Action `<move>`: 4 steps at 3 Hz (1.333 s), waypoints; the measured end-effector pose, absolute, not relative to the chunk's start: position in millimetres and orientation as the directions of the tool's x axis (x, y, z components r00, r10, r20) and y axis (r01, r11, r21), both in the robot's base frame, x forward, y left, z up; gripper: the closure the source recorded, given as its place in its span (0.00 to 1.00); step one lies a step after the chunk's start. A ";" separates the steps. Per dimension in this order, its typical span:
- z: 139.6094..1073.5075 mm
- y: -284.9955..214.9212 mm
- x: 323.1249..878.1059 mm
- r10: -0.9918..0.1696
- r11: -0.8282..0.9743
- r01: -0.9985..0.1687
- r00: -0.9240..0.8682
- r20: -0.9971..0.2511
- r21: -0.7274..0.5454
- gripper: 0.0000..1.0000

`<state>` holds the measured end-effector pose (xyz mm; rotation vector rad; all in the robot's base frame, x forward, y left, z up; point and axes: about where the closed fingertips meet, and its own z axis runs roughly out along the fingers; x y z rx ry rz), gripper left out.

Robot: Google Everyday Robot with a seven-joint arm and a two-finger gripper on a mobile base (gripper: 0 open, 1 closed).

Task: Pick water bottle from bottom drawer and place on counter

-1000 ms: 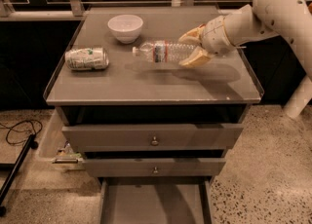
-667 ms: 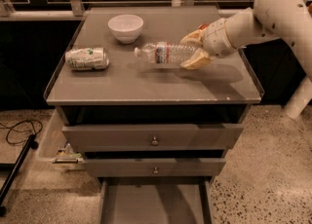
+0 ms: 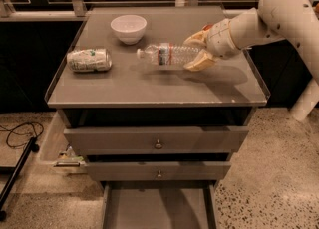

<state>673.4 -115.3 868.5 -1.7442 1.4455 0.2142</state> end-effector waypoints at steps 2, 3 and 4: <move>868.5 -115.2 673.4 -0.731 0.017 -0.874 0.320 -0.603 -0.485 0.11; 868.4 -115.2 673.4 -0.731 0.017 -0.874 0.320 -0.603 -0.485 0.00; 868.4 -115.2 673.4 -0.731 0.017 -0.874 0.320 -0.603 -0.485 0.00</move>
Offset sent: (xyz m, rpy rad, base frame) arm 0.0000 0.0000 0.0000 0.0000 0.0000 0.0000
